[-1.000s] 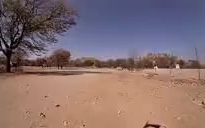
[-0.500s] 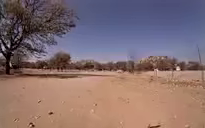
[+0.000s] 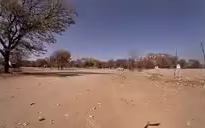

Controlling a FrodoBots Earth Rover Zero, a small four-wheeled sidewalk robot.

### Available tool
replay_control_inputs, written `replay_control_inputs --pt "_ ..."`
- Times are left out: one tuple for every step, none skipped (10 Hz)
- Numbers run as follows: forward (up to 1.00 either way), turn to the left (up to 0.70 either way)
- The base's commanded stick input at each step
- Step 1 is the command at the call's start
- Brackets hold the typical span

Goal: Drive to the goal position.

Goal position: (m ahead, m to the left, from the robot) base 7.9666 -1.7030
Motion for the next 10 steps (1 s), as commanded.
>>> replay_control_inputs --pt "0.5 0.0" --pt "0.5 0.0" --pt "0.5 0.0" --pt "0.5 0.0" --pt "0.5 0.0" --pt "0.5 0.0" --pt "0.5 0.0" --pt "0.5 0.0" --pt "0.5 0.0" --pt "0.5 0.0"
